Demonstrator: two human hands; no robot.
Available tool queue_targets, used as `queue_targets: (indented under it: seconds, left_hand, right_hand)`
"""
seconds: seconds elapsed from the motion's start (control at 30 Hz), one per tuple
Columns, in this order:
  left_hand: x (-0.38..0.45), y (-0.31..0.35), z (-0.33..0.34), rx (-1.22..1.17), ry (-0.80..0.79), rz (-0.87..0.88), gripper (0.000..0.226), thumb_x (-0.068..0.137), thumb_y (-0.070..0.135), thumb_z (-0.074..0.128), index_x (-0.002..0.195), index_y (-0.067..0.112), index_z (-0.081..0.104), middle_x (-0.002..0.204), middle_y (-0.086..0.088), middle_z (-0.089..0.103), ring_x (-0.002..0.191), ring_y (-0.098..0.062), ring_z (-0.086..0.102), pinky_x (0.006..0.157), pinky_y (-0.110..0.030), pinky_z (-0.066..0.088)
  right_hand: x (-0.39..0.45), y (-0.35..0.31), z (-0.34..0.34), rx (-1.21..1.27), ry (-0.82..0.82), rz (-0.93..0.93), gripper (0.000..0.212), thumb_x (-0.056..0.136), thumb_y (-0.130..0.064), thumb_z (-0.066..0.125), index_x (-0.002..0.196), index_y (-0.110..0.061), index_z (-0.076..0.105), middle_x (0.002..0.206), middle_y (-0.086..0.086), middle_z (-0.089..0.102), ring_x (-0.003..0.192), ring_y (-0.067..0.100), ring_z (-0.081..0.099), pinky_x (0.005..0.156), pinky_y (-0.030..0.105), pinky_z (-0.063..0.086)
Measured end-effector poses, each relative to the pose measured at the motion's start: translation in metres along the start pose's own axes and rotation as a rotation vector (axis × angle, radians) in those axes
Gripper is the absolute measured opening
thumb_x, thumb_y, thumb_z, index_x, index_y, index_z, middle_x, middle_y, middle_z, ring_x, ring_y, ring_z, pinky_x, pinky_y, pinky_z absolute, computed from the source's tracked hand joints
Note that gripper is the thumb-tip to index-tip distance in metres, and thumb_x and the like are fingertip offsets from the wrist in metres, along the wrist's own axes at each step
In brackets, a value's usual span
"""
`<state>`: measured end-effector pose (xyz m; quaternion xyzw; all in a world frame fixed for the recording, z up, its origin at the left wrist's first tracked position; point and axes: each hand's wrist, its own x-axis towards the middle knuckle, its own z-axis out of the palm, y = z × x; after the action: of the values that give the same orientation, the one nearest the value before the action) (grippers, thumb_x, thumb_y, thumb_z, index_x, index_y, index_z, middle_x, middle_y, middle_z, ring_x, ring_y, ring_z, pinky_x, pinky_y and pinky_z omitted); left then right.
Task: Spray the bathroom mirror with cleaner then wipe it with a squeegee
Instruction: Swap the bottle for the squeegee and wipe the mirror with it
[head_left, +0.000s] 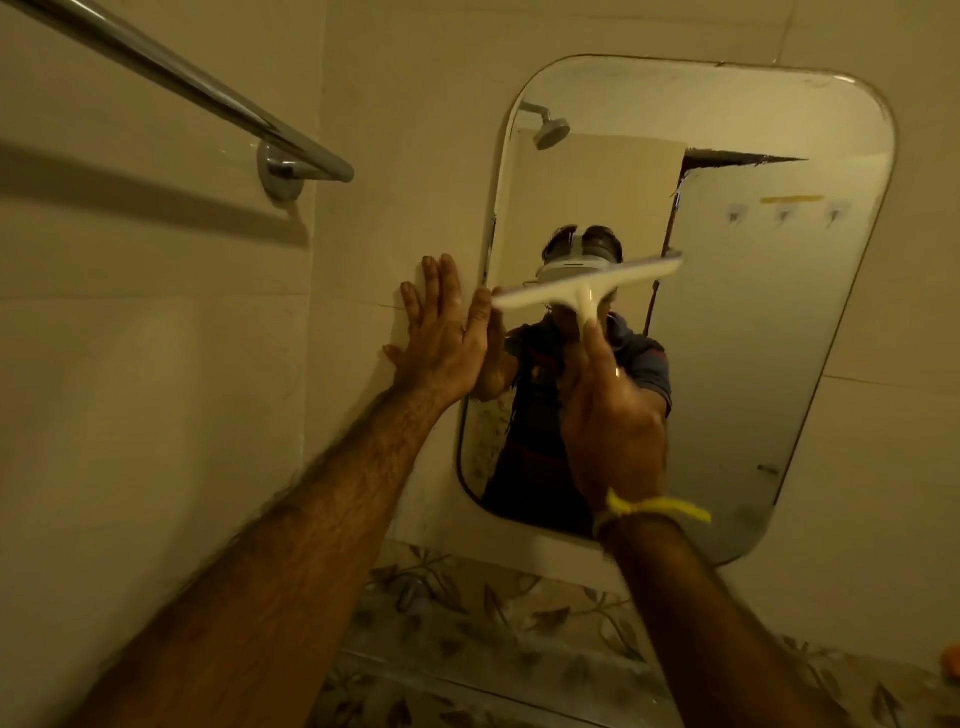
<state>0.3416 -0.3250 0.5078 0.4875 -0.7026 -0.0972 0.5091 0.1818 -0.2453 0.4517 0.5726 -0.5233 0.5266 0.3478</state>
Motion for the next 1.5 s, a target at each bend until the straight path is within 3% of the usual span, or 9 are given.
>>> queue_targets:
  seconds: [0.1,0.27,0.37,0.53,0.67,0.83,1.07,1.17,1.5]
  left_hand:
    - [-0.003,-0.001,-0.002,0.035,-0.043,0.012,0.082,0.092,0.075,0.018,0.155,0.038,-0.021,0.162,0.012,-0.030,0.150,-0.023,-0.027,0.110,-0.074,-0.006]
    - [-0.010,0.009,0.002,0.084,-0.072,-0.013,0.115,0.066,0.094,0.019,0.152,0.035,-0.028,0.159,0.009,-0.038,0.147,-0.027,-0.033,0.109,-0.076,-0.008]
    - [-0.011,0.006,-0.001,0.110,-0.106,0.011,0.130,0.064,0.095,0.045,0.150,0.035,-0.031,0.158,0.007,-0.040,0.146,-0.030,-0.033,0.107,-0.078,-0.004]
    - [-0.010,0.008,-0.007,0.181,-0.147,0.027,0.153,0.052,0.080,0.075,0.149,0.033,-0.034,0.156,0.001,-0.044,0.145,-0.035,-0.035,0.106,-0.081,0.002]
    - [-0.013,0.017,0.008,0.198,-0.075,-0.019,0.156,0.050,0.085,0.072,0.148,0.030,-0.036,0.156,-0.003,-0.044,0.143,-0.038,-0.036,0.104,-0.080,-0.004]
    - [-0.011,0.015,0.011,0.161,-0.047,-0.005,0.155,0.050,0.080,0.076,0.151,0.030,-0.031,0.158,-0.004,-0.040,0.144,-0.037,-0.035,0.104,-0.081,-0.005]
    - [-0.017,0.019,0.013,0.196,-0.019,-0.027,0.155,0.049,0.084,0.074,0.153,0.029,-0.027,0.160,-0.005,-0.036,0.146,-0.038,-0.032,0.105,-0.079,-0.006]
    - [-0.018,0.017,0.013,0.191,-0.020,-0.044,0.155,0.047,0.085,0.073,0.152,0.032,-0.028,0.160,-0.004,-0.036,0.147,-0.036,-0.031,0.106,-0.078,-0.005]
    - [-0.017,0.034,0.021,0.123,0.000,-0.140,0.156,0.053,0.067,0.086,0.153,0.029,-0.027,0.160,-0.007,-0.035,0.147,-0.040,-0.029,0.114,-0.069,-0.003]
  right_hand:
    - [-0.034,0.014,0.000,-0.033,-0.053,-0.038,0.045,0.107,-0.021,0.035,0.152,-0.024,0.032,0.105,0.014,0.066,0.080,0.030,0.064,0.058,0.036,0.058]
    - [0.032,-0.001,-0.009,-0.047,0.089,0.060,0.048,0.105,-0.020,0.043,0.151,-0.023,0.034,0.076,0.008,0.061,0.062,0.021,0.057,0.054,0.026,0.044]
    - [0.005,0.016,-0.016,-0.038,0.057,0.067,0.049,0.104,-0.017,0.045,0.152,-0.021,0.034,0.077,0.008,0.061,0.058,0.016,0.050,0.051,0.022,0.037]
    - [-0.019,0.036,-0.030,-0.033,0.048,0.096,0.050,0.104,-0.022,0.048,0.151,-0.023,0.035,0.078,0.003,0.060,0.055,0.015,0.050,0.048,0.028,0.049]
    - [0.032,0.030,-0.031,-0.027,0.150,0.189,0.053,0.103,-0.025,0.047,0.153,-0.025,0.029,0.067,0.001,0.051,0.053,0.013,0.047,0.049,0.025,0.041]
    - [-0.049,0.038,-0.027,0.002,0.038,0.207,0.052,0.104,-0.020,0.045,0.153,-0.026,0.028,0.084,0.005,0.063,0.056,0.007,0.047,0.052,0.017,0.040]
    - [0.021,0.040,-0.047,0.037,0.234,0.345,0.056,0.097,-0.035,0.029,0.152,-0.024,0.033,0.069,0.002,0.050,0.055,0.011,0.046,0.049,0.018,0.037]
    - [-0.017,0.040,-0.045,0.040,0.175,0.353,0.052,0.101,-0.029,0.038,0.152,-0.025,0.032,0.072,0.005,0.056,0.056,0.011,0.046,0.048,0.021,0.037]
    - [0.007,0.046,-0.057,0.022,0.267,0.464,0.054,0.099,-0.037,0.032,0.151,-0.026,0.035,0.064,0.000,0.047,0.049,0.000,0.034,0.044,0.015,0.024]
